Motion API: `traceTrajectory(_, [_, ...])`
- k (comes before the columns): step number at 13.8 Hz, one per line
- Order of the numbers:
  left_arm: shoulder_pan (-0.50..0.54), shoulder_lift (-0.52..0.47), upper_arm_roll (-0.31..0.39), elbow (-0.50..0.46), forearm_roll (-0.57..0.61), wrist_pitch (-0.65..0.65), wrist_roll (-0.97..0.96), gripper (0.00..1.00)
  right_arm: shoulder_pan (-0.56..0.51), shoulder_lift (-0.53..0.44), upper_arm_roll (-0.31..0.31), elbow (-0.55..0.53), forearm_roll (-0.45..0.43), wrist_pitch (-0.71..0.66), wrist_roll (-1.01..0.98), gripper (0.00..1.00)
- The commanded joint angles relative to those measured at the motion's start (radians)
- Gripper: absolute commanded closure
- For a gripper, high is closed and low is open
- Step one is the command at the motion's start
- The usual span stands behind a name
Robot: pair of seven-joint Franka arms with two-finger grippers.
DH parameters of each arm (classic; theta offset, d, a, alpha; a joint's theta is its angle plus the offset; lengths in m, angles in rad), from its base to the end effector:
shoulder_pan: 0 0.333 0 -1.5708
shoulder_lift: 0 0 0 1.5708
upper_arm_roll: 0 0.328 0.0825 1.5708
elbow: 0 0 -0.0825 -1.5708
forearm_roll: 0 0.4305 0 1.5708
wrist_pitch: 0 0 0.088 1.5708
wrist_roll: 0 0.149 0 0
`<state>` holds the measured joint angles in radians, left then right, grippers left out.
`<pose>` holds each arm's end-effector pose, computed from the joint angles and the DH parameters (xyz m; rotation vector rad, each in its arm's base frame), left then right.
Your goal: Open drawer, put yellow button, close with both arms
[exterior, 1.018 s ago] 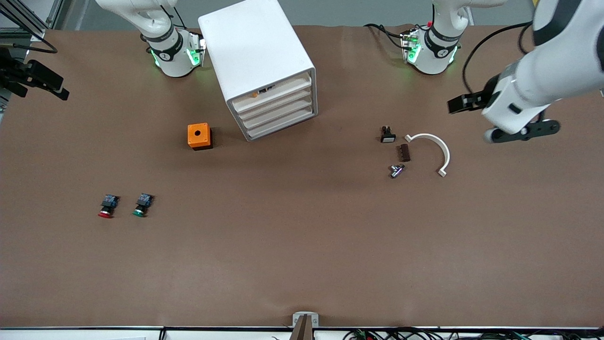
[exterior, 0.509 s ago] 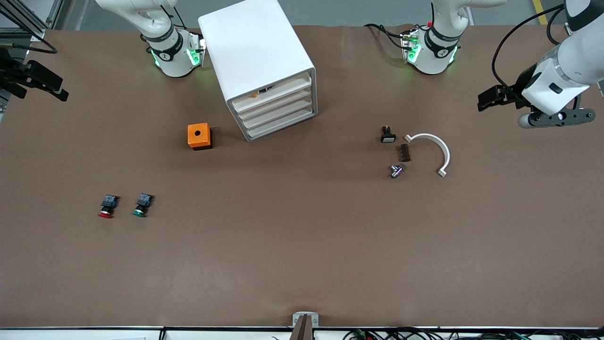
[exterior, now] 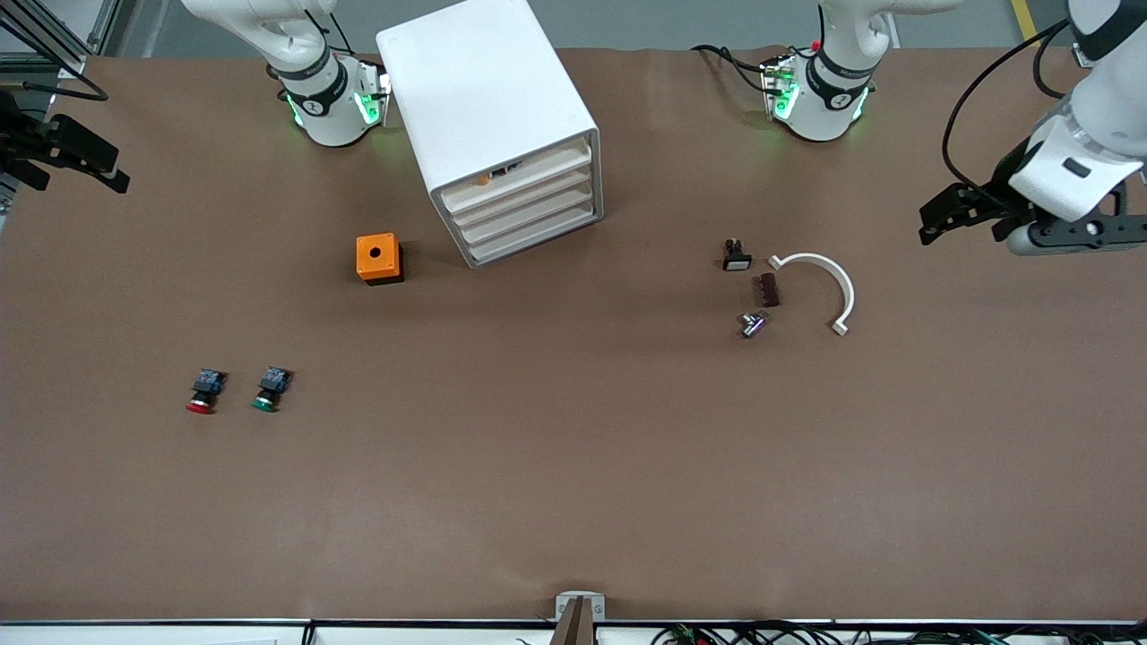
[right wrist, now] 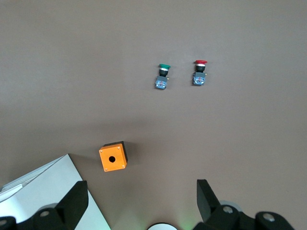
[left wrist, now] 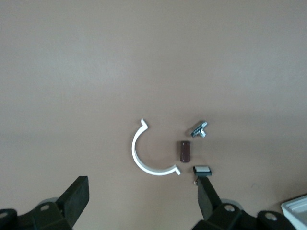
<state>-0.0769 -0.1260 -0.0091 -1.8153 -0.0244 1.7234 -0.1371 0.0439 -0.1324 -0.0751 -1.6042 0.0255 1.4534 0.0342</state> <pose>0.5685 -0.0525 0.5539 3.1134 0.0848 0.0488 0.5438 -0.0156 0.6429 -3.1047 0.0961 0.0292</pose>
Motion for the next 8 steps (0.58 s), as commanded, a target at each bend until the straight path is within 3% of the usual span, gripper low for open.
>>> traceTrajectory(1, [0.009, 0.044, 0.0, 0.137, 0.018, -0.118, 0.017, 0.0, -0.009, -0.023, 0.0, -0.023, 0.022, 0.013, -0.011, 0.0])
traceTrajectory(4, [0.009, 0.12, 0.0, 0.256, 0.018, -0.217, 0.016, 0.0, -0.012, -0.023, -0.003, -0.023, 0.022, 0.012, -0.051, 0.0])
traceTrajectory(8, [0.009, 0.135, -0.002, 0.272, 0.018, -0.223, 0.016, 0.0, -0.036, -0.024, -0.005, -0.023, 0.016, 0.004, -0.088, 0.0])
